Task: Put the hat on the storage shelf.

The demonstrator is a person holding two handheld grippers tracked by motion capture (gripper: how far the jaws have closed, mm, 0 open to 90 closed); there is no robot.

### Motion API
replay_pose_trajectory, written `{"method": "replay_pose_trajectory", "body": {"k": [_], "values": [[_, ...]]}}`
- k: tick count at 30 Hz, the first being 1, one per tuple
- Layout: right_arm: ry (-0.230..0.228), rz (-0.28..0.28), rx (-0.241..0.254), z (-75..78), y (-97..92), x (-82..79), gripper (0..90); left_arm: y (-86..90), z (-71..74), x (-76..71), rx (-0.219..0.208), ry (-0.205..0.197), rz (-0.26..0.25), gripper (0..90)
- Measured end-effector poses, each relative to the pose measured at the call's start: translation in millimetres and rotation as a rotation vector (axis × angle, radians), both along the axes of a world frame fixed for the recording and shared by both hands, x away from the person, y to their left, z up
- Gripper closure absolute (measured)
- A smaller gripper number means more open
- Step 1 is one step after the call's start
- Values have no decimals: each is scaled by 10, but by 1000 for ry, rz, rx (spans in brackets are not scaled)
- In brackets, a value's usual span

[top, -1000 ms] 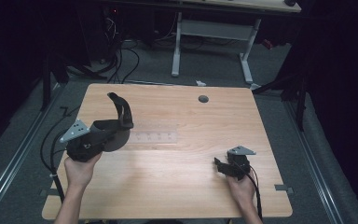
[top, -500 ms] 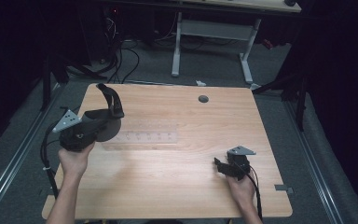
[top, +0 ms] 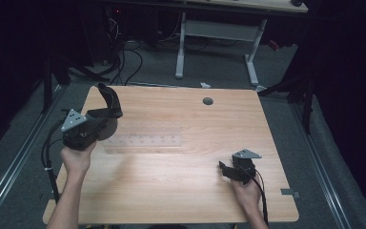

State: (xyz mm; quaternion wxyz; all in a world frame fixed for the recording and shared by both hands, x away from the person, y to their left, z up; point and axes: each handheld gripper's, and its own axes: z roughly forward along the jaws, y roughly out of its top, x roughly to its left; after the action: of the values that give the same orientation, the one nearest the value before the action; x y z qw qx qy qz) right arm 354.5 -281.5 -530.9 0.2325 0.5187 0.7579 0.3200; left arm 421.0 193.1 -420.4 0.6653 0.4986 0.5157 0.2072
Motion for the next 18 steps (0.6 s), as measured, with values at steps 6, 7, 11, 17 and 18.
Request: {"method": "replay_pose_trajectory", "body": {"k": [6, 7, 11, 17, 18], "values": [[0, 0, 1, 0, 2, -2, 370, 20, -94, 95, 3, 17, 27, 850], [0, 0, 0, 0, 1, -3, 370, 19, -111, 102, 9, 19, 30, 850], [0, -1, 1, 0, 3, -3, 370, 19, -164, 122, 31, 22, 43, 850], [0, -1, 1, 0, 3, -4, 370, 37, -189, 138, 40, 19, 60, 849], [0, -1, 1, 0, 3, -4, 370, 37, -194, 141, 43, 19, 63, 849]]}}
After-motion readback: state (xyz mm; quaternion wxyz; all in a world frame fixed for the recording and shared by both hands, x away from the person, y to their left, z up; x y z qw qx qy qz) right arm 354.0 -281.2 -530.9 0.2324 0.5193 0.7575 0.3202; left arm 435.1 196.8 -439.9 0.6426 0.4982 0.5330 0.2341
